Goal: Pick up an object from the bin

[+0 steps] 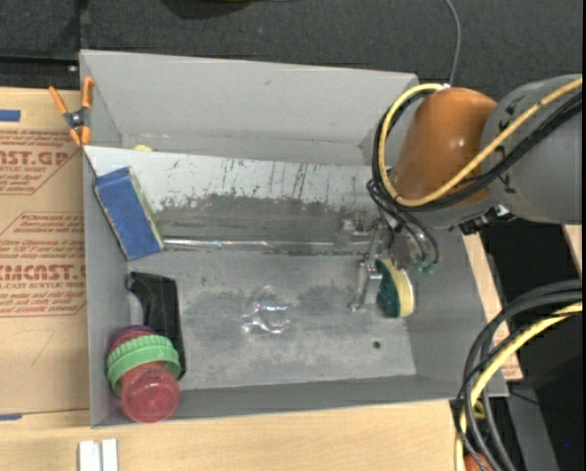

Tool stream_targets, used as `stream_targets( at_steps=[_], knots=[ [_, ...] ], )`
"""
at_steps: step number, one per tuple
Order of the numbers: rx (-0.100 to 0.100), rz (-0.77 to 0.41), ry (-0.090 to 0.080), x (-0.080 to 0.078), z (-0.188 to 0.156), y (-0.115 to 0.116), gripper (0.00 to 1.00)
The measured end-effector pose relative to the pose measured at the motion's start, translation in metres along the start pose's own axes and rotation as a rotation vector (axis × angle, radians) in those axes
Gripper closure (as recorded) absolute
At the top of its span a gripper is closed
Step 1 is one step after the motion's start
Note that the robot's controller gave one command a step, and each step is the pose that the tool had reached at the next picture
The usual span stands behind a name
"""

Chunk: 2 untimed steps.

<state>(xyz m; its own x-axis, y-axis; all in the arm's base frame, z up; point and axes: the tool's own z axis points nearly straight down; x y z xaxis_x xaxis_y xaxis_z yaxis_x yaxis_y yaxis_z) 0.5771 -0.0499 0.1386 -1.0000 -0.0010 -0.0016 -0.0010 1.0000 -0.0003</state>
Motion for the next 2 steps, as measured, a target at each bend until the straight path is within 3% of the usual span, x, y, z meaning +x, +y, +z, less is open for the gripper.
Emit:
stream_targets(
  at_steps=[1, 2],
  knots=[
    [0.0, 0.0, 0.0, 0.0, 0.0, 0.0, 0.0],
    [0.002, -0.189, -0.007, 0.029, -0.066, -0.026, 0.0]
  ],
)
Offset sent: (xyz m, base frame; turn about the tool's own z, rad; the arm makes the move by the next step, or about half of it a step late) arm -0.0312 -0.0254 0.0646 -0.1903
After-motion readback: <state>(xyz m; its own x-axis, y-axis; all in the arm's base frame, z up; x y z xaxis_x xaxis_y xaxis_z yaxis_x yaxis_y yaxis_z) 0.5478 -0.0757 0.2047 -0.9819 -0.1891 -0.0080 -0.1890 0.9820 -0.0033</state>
